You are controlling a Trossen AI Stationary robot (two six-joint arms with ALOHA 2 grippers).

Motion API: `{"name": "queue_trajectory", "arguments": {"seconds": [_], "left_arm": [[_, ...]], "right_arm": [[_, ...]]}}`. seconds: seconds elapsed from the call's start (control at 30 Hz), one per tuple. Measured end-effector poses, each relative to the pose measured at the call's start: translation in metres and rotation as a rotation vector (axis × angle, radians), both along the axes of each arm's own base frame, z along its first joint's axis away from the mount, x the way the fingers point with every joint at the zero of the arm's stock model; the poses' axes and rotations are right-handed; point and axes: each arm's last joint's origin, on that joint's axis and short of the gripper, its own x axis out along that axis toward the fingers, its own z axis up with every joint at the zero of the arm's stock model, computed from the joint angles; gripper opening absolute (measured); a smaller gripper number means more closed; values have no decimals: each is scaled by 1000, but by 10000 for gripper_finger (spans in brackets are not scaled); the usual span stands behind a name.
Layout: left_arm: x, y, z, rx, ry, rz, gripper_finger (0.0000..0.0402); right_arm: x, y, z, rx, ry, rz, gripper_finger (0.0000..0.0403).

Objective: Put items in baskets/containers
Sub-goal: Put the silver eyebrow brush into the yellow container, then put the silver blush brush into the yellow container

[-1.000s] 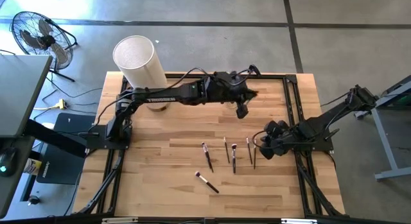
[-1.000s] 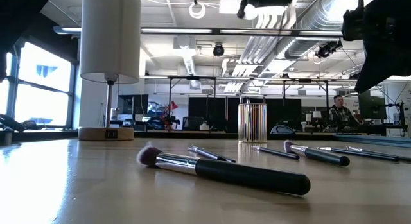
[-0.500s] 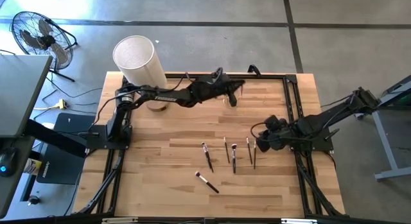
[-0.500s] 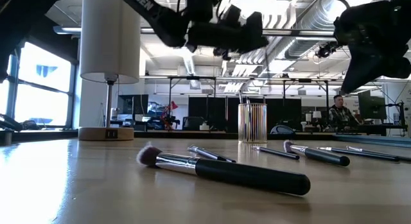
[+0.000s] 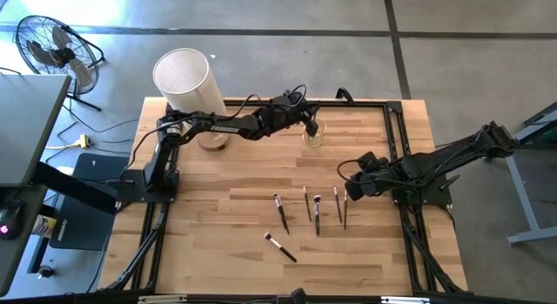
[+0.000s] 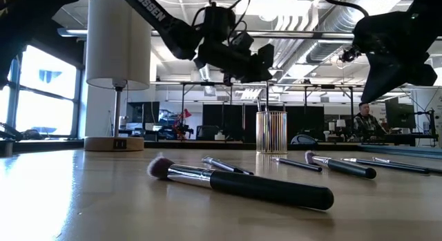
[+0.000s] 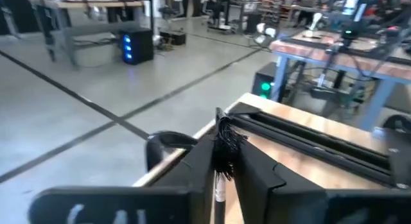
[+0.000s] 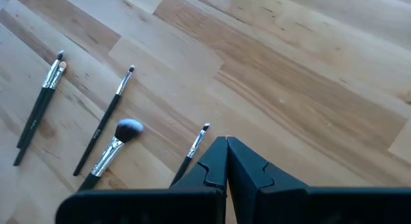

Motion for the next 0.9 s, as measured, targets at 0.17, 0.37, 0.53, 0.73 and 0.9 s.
{"name": "queue_trajectory", "arguments": {"seconds": [0.17, 0.37, 0.53, 0.73, 0.9], "left_arm": [[3, -9, -1, -4, 5, -32, 83], [6, -18, -3, -9, 26, -47, 114], [8, -25, -3, -8, 29, -60, 135], [8, -69, 47, 19, -25, -106, 137], [2, -130, 76, -68, 149, -159, 111]], "right_arm": [[0, -1, 0, -26, 16, 35, 1], [0, -1, 0, -25, 31, 74, 1], [0, 0, -1, -11, 47, 114, 3], [-2, 0, -2, -10, 73, 120, 2], [-5, -1, -3, -16, 112, 121, 1]]}}
